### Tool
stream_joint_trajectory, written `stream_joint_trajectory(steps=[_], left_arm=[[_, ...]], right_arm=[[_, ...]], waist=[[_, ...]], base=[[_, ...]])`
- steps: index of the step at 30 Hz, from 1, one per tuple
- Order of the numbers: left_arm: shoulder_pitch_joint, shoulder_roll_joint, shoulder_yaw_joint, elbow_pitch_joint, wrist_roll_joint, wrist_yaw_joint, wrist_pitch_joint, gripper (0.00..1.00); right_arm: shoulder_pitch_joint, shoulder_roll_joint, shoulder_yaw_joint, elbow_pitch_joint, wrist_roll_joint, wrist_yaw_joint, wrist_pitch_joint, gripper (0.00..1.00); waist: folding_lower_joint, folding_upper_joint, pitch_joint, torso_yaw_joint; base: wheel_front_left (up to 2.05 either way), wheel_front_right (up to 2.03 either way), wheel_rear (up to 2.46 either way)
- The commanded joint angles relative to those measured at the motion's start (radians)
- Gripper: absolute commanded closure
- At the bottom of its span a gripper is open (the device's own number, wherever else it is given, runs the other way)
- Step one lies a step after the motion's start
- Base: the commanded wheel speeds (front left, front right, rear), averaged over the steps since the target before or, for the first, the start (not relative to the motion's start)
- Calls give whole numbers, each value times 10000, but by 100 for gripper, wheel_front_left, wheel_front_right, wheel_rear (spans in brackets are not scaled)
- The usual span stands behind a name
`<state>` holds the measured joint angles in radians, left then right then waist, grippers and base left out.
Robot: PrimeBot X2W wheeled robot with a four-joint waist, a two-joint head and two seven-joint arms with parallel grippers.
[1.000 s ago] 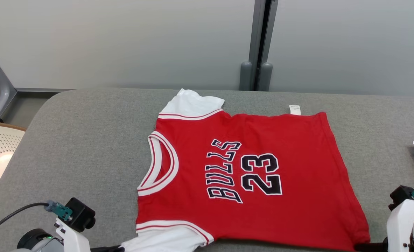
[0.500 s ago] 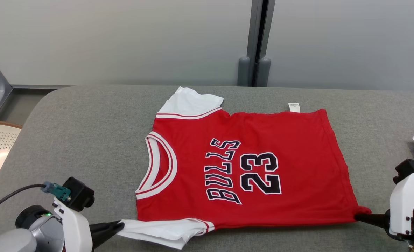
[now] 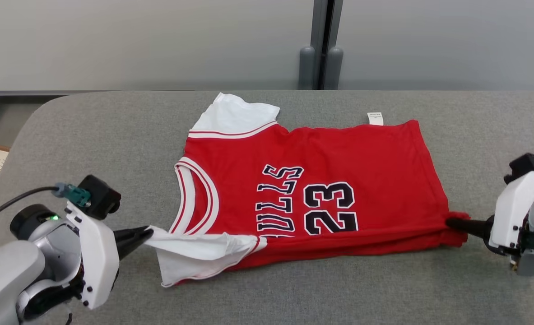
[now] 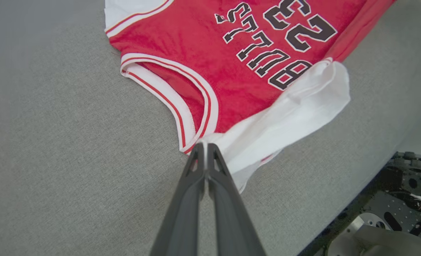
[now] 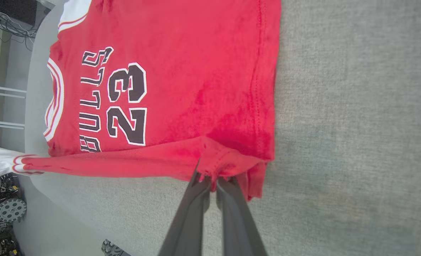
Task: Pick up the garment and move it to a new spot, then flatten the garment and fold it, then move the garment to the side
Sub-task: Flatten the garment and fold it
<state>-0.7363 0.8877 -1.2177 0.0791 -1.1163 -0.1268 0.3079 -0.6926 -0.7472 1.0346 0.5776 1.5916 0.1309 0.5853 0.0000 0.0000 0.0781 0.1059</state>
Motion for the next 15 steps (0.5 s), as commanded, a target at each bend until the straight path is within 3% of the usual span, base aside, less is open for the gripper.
stream_joint_trajectory(steps=[1, 15], left_arm=[[-354, -146, 60, 225, 114, -12, 40, 100], [-1789, -1080, -212, 1796, 601, -36, -183, 100]], right_arm=[[-336, 136, -69, 195, -75, -2, -44, 100], [-1679, 1080, -30, 1250, -757, -2, -184, 100]], waist=[[0, 0, 328, -103], [0, 0, 1479, -388]], base=[[0, 0, 0], [0, 0, 0]])
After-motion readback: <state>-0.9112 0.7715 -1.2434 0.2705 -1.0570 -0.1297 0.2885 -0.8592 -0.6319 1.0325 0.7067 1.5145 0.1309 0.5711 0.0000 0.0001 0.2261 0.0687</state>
